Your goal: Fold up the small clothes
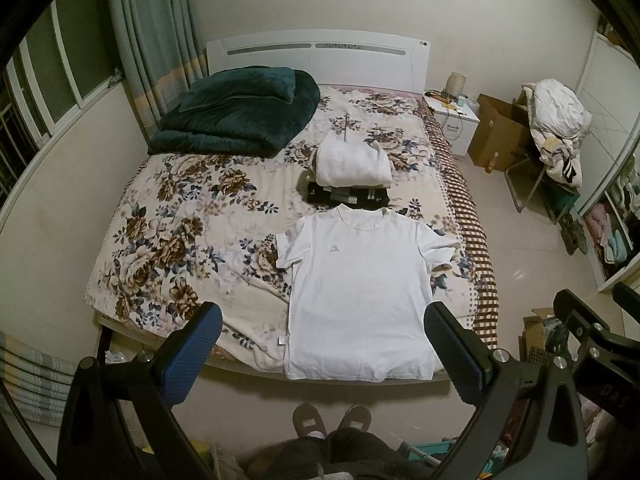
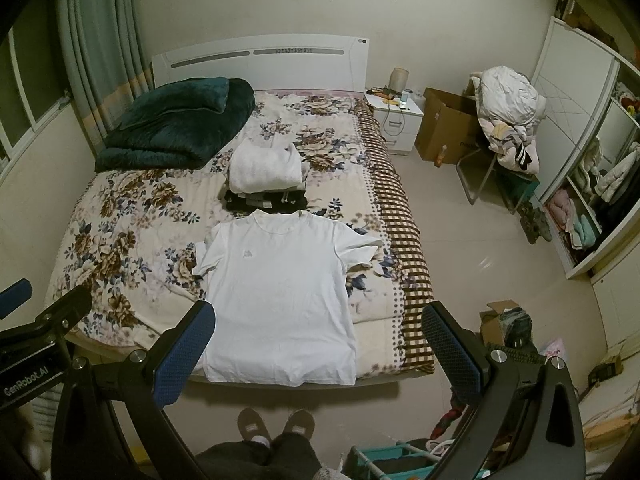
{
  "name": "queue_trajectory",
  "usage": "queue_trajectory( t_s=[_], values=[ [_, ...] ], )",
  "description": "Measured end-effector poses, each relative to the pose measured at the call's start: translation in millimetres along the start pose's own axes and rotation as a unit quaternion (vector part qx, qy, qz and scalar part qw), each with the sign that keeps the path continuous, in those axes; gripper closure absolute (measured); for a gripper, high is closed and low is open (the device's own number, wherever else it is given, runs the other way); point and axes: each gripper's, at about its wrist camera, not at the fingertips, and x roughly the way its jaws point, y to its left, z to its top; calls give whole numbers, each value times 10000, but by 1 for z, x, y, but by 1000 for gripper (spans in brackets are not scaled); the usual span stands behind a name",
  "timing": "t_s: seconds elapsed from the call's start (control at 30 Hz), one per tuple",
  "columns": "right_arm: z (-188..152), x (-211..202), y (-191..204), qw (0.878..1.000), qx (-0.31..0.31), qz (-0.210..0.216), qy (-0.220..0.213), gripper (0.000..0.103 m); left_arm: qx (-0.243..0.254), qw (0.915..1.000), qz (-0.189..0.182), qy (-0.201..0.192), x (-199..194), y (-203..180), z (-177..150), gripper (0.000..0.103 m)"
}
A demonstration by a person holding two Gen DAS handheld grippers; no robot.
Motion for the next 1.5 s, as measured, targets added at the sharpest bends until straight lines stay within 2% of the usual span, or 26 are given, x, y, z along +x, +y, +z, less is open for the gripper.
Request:
queue_trajectory(
  t_s=[1.43,1.47,1.5],
  values=[
    [9,0,-3,10000,-17,-27,-2,0,7,10000,7,-29,0,0,-2,0],
    [24,2,-9,10000,-19,-31,1,0,10,10000,4,-33,-1,-1,-1,0],
    [25,3,-9,10000,-18,-29,6,0,15,10000,10,-34,0,-1,-2,0]
  ],
)
